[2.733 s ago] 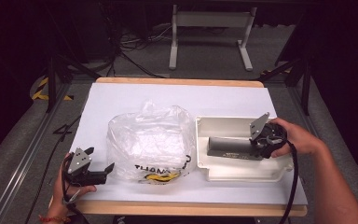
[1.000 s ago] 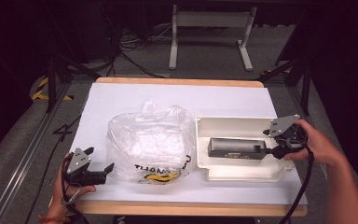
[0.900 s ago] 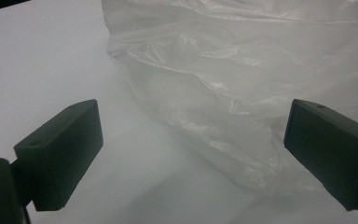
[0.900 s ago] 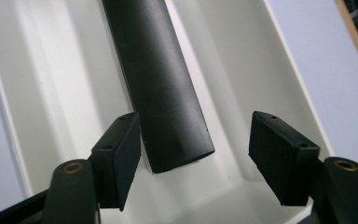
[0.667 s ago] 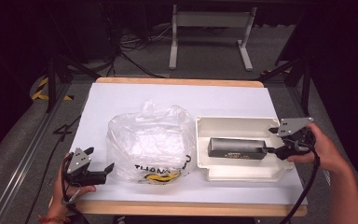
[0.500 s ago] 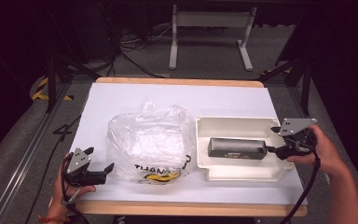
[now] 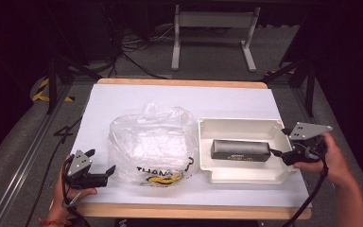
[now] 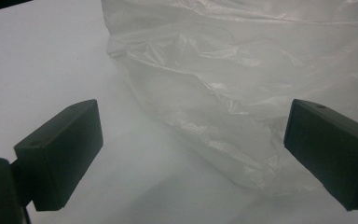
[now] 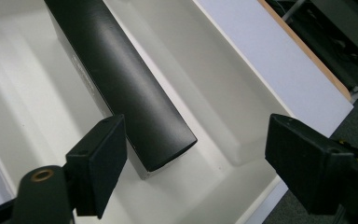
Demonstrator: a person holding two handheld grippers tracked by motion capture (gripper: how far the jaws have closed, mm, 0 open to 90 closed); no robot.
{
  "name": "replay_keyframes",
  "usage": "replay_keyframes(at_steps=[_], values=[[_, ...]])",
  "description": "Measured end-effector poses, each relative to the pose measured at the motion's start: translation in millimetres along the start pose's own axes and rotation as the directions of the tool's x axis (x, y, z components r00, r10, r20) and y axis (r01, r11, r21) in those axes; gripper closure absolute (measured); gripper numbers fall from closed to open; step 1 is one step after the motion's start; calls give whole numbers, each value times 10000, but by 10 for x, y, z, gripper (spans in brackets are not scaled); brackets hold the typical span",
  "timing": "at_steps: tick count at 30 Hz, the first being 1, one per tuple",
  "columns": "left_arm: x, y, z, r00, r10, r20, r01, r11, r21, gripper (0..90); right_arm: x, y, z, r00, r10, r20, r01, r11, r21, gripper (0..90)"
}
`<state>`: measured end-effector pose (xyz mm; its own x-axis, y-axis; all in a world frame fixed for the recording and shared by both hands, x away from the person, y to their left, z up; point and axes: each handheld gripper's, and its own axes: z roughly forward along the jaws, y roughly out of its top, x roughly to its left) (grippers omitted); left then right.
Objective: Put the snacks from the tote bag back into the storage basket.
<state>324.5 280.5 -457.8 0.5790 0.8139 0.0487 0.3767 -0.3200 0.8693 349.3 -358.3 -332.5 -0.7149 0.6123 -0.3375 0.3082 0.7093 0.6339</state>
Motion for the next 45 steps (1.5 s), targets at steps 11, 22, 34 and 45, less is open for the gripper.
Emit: replay_keyframes(at_steps=[11,22,34,45], values=[[0,0,2,10000,1,12,-1,10000,13,53,94,-90,-27,9989,353,305,-347,9992,-192,161],[0,0,0,10000,3,-6,-3,10000,4,53,201,-242,-48,9928,1045,590,-1009,9930,-613,115],[2,-1,-2,10000,0,6,0,10000,-16,53,289,-394,-49,9822,1571,1026,-1481,9848,-902,91],[1,-2,-4,10000,4,5,-4,10000,-31,53,378,-564,-70,9726,1950,1266,-1789,9754,-1285,70]])
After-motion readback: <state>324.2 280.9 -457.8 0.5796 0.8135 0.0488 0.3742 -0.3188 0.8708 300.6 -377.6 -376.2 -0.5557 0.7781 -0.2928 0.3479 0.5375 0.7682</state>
